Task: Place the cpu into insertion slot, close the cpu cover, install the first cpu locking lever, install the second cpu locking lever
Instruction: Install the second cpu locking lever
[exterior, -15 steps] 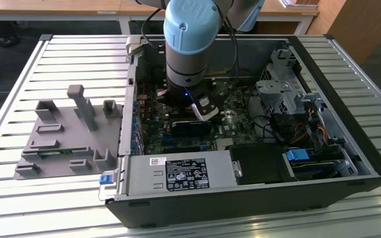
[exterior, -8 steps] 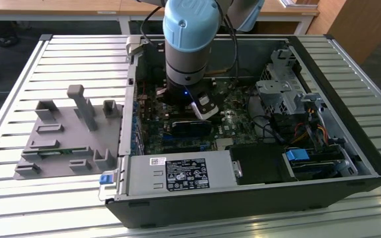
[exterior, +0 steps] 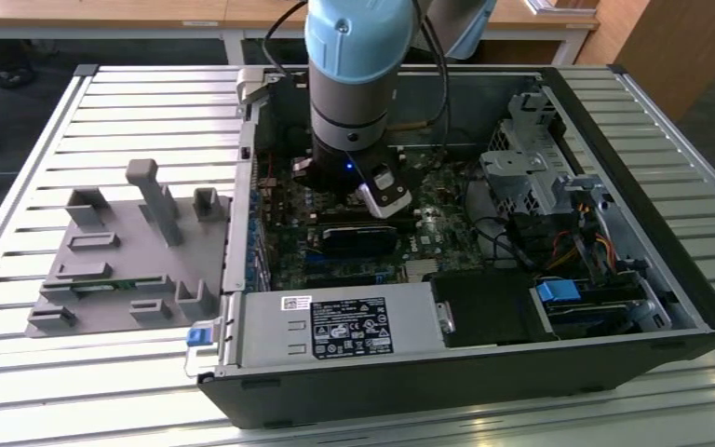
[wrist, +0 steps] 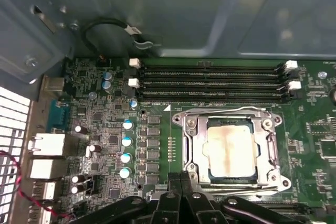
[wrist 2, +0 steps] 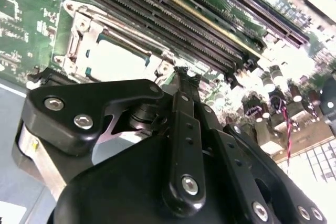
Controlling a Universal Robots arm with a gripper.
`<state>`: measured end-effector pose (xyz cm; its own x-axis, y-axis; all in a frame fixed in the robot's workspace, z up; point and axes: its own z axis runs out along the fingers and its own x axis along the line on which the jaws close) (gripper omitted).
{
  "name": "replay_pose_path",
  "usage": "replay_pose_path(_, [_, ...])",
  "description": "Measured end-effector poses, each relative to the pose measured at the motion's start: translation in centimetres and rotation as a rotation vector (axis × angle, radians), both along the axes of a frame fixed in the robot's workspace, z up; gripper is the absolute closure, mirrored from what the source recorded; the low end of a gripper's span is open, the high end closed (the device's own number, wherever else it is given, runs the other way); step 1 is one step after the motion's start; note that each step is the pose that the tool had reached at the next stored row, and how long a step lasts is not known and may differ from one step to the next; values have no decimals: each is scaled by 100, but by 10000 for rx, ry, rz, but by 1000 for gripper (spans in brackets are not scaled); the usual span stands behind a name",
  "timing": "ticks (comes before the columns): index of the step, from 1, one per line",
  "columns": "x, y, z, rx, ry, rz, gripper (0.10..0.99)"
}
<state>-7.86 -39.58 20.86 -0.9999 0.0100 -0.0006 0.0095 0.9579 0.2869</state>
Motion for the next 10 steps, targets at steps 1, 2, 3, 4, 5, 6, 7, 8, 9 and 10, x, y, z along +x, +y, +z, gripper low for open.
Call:
replay_pose_path(1, [0,0,19,-3,0,0,980])
replay_pose_path(2, [0,0,39,-5,0,0,980])
replay_pose_path(3, [0,0,64,-8,0,0,980])
replay_pose_path(4, [0,0,90,-12,0,0,980])
replay_pose_path(5, [0,0,106,-20,-1,0,980])
replay_pose_path(6, [0,0,119,-29,0,-1,980])
replay_pose_path(7, [0,0,132,-36,0,-1,980])
replay_pose_path(8, [0,0,140,-42,1,0,980])
replay_pose_path(9, [0,0,139,-43,-1,-1,980])
replay_pose_path(10, [0,0,139,-43,-1,-2,980])
